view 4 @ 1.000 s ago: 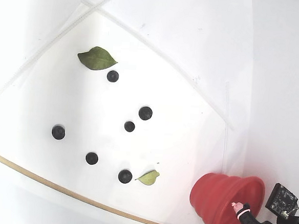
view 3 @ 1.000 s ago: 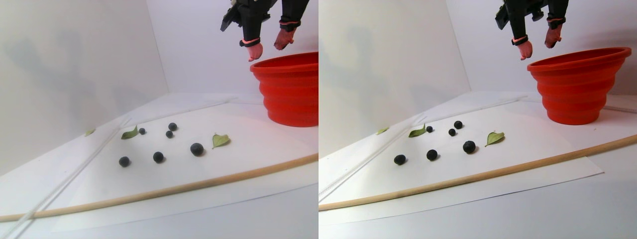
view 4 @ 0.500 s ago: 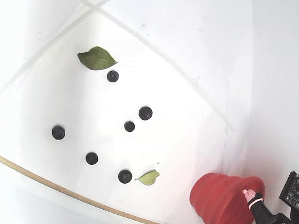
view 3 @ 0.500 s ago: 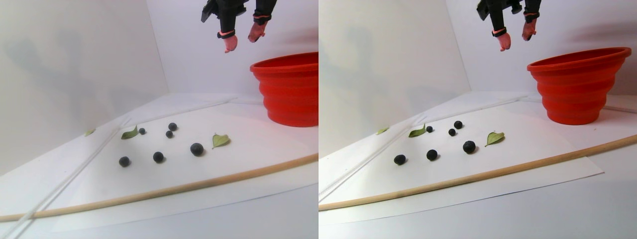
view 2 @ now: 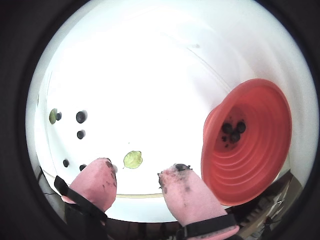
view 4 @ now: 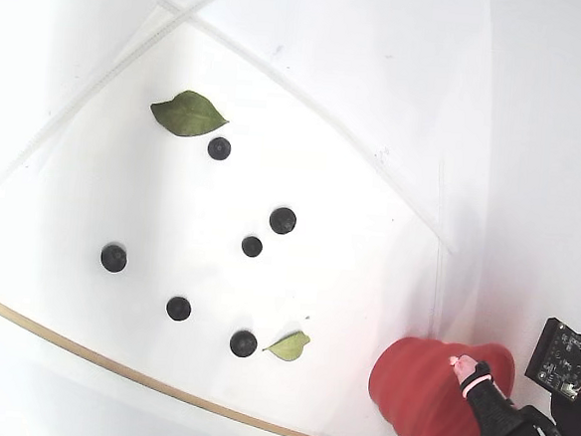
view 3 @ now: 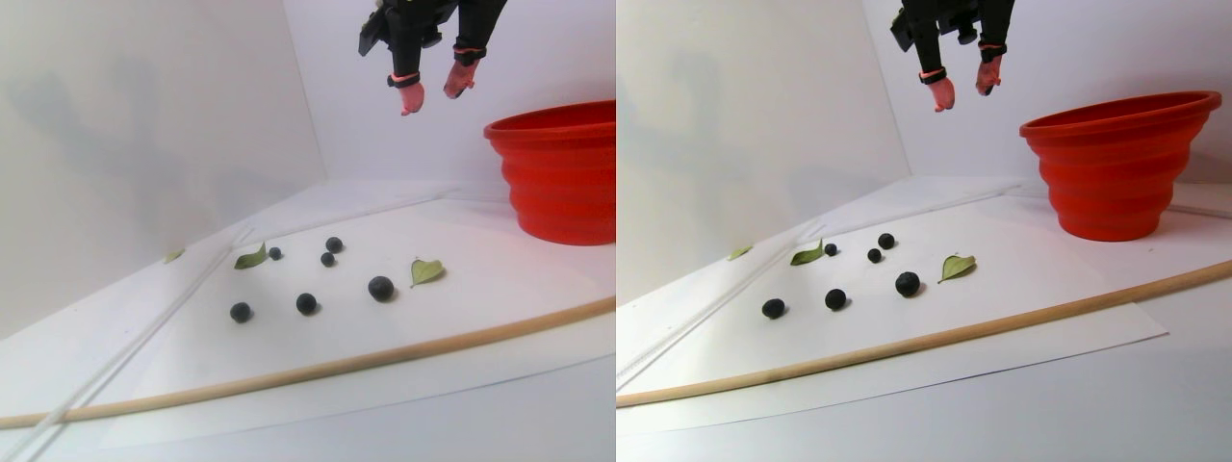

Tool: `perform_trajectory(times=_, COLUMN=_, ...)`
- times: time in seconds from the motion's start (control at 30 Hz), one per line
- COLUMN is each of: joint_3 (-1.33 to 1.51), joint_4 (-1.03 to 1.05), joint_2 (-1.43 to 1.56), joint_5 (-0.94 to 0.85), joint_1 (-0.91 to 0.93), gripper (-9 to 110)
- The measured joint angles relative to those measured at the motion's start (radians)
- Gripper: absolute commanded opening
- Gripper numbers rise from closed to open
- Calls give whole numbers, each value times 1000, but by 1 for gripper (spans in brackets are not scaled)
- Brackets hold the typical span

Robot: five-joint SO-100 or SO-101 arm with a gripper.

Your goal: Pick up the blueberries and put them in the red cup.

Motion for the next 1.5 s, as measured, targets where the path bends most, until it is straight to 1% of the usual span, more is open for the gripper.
perform_trajectory(times=0.9, joint_3=72, joint_4=8, joint_2=29, joint_5=-14, joint_1=-146, gripper=17)
perform_trajectory(times=1.2, joint_3=72, joint_4=2, joint_2=28, joint_5=8, joint_1=-195, gripper=17)
perform_trajectory(times=1.5, joint_3=72, joint_4=-84, joint_2=-106, joint_5=17, joint_1=-222, gripper=18)
